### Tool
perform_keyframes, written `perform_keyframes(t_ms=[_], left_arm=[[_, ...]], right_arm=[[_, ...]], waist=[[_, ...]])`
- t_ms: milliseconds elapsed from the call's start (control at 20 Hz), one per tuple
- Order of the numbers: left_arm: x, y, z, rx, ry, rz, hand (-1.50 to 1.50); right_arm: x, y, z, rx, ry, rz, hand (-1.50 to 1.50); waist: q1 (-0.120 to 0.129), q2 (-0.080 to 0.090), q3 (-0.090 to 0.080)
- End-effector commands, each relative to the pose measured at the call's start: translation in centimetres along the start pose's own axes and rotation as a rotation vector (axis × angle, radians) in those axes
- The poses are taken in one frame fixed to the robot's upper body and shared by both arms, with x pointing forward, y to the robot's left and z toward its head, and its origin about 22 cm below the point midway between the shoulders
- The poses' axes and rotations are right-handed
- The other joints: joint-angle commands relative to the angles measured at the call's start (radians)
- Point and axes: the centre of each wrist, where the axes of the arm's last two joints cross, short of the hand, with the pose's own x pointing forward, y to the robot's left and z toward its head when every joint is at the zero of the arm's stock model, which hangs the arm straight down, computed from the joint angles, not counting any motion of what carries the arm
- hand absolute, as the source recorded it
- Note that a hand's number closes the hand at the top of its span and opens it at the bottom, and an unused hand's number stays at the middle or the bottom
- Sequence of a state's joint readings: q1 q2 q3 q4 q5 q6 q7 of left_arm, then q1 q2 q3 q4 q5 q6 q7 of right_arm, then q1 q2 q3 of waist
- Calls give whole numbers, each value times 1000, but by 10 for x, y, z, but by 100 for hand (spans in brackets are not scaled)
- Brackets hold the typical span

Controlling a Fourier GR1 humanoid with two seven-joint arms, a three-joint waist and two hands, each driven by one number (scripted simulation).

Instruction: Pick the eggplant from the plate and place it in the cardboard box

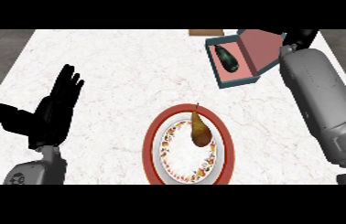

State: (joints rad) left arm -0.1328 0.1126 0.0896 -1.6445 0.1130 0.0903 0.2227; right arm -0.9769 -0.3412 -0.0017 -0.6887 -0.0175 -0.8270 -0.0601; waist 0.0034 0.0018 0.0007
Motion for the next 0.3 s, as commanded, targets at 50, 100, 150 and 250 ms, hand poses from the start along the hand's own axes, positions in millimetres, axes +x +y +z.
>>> perform_keyframes(t_ms=[50,100,150,250], left_arm=[[-14,-5,6,-7,0,-5,0],[-13,3,0,-1,4,5,0],[-9,11,32,14,10,15,0],[2,2,-1,-13,-11,-16,0]], right_arm=[[-24,-31,-2,-34,-17,-27,-150],[-12,-19,9,-35,-15,-33,-150],[-19,-46,-4,-42,-6,-44,-150],[-36,-41,9,-36,-31,-17,-150]], waist=[[-1,-2,-1],[-4,-3,-1],[-3,-7,-1],[-3,-2,-1]])
